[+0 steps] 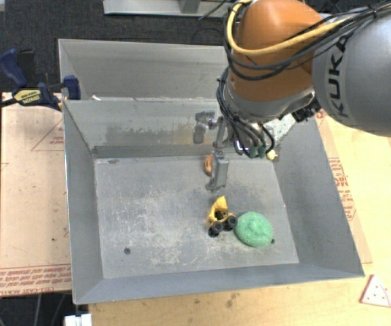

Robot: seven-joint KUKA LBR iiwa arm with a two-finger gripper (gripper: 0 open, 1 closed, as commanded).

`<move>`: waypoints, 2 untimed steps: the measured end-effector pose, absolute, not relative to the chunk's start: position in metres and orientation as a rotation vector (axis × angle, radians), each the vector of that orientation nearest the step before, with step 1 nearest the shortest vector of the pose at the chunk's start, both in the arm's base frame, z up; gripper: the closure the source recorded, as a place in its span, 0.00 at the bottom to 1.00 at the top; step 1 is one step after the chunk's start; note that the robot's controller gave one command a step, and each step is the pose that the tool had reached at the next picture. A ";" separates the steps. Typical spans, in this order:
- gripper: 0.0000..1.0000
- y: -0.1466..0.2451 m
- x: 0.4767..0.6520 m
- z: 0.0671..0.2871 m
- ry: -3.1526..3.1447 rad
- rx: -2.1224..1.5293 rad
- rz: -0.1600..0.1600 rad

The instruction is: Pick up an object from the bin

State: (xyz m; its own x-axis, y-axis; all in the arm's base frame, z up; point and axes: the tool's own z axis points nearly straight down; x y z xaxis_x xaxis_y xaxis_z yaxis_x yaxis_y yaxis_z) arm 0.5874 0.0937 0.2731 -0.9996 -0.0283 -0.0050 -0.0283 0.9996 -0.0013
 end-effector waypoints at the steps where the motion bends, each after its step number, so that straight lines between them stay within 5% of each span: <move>1: 1.00 0.026 0.576 0.207 3.123 -0.328 0.001; 2: 0.00 0.027 0.576 0.207 3.123 -0.328 0.002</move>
Offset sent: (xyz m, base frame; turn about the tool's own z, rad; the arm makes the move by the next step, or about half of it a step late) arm 0.0000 0.0000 0.0000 0.0000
